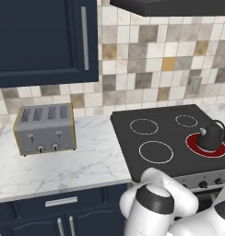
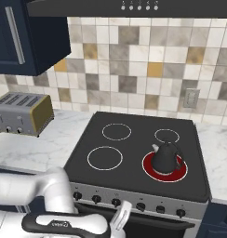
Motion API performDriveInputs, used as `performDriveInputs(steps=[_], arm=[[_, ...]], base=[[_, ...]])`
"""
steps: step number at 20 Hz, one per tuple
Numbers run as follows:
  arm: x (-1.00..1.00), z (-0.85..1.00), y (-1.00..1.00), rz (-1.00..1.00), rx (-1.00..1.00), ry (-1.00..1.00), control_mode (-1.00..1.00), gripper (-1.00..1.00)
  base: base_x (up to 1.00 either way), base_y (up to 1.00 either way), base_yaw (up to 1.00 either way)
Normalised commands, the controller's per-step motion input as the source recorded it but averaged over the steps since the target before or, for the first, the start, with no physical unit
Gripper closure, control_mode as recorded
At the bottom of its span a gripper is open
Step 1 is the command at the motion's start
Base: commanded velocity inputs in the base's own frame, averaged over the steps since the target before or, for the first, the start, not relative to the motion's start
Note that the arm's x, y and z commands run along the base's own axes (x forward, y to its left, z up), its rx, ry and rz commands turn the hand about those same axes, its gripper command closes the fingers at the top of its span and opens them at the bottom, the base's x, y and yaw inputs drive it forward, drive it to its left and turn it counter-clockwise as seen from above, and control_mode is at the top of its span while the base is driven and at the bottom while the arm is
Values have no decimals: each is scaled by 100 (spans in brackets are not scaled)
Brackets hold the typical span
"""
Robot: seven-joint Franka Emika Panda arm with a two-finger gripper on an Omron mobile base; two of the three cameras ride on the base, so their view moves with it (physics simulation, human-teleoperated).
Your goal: The kettle is done boiling. Turn off the stove, then wait for 300 timesteps before moving the kettle to the dining table.
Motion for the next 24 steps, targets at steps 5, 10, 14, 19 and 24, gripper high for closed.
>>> performDriveInputs(steps=[5, 10, 14, 19, 24], arm=[[0, -25, -24, 0, 0, -4, -100, -100], [4, -19, -15, 0, 0, -5, -100, -100], [14, -12, -5, 0, 2, -4, -100, -100], [21, -13, 0, 1, 4, -1, -100, -100], [18, -17, -5, 2, 4, -1, -100, -100]], base=[[0, 0, 0], [0, 0, 0], [0, 0, 0], [0, 0, 0], [0, 0, 0]])
